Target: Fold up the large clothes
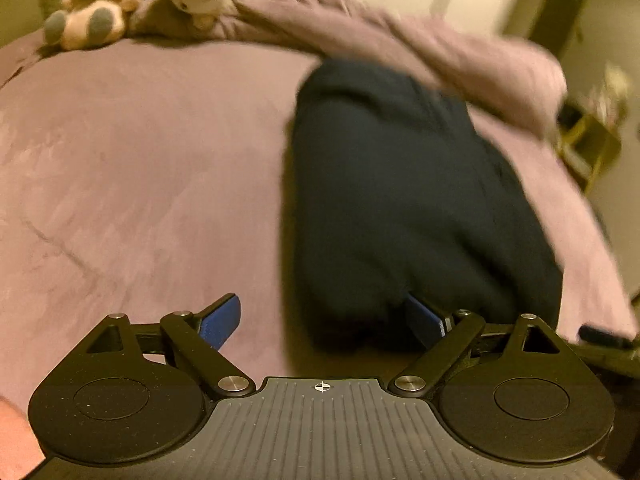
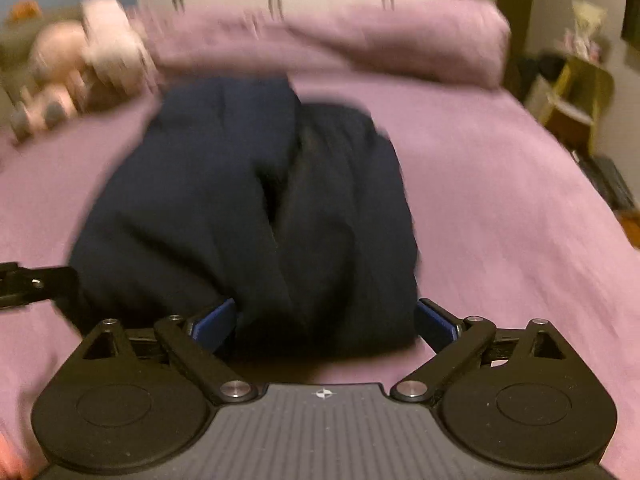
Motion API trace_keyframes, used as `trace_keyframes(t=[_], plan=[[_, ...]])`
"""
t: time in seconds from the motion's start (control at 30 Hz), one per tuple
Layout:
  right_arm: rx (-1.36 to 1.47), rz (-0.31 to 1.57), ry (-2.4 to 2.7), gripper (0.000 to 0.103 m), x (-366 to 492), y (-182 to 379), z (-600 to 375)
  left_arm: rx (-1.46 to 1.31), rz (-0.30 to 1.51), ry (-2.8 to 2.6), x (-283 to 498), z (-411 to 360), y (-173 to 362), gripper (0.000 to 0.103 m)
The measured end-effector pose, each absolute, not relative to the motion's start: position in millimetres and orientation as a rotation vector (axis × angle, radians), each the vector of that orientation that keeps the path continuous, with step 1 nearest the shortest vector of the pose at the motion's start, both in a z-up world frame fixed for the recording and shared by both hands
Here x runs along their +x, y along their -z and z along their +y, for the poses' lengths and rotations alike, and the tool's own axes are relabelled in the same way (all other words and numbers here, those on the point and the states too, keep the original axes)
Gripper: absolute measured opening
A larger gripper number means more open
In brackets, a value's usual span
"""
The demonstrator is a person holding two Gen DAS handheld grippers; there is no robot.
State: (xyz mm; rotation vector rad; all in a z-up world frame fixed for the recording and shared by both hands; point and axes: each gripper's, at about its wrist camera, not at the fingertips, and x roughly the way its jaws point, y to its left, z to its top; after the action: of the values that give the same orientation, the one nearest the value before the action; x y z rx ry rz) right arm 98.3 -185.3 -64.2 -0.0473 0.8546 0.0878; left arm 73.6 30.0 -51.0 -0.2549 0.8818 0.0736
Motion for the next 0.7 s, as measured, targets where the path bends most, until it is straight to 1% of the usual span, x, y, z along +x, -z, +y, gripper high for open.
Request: trace_keyframes(t=[0.03, 0.1, 0.17, 0.3, 0.5, 0.7], plan=[[-0.063, 0.910, -0.085, 0.099, 93.4, 64.6, -184.5, -0.228, 0.909, -0.077, 70.2, 27.4, 51.2, 0.093], [-0.083, 0.973, -0.102, 0.099, 78.7, 61.9, -182.0, -0.194, 0.940, -0.086, 60.1, 22.4, 49.2, 0.093], [-0.094, 1.004, -0.104, 0.099, 62.8, 56.9, -178.1, -0.174, 0.961, -0.080, 48.9, 18.0, 46.2, 0.096], [-0.088, 1.055, -0.101, 0.099, 43.0, 45.6, -171.2, -0.097, 1.000, -0.097, 31.3, 10.5, 40.7, 0.096], [-0.083, 0.969, -0.080, 0.099, 27.7, 14.4, -166.5, -0.111, 1.024, -0.093, 15.9, 14.1, 34.4, 0.096], [-0.118, 0.943, -0.028, 0.099, 24.0, -1.0, -162.6, -0.113, 0.991, -0.092, 10.0, 15.0, 22.4, 0.096]])
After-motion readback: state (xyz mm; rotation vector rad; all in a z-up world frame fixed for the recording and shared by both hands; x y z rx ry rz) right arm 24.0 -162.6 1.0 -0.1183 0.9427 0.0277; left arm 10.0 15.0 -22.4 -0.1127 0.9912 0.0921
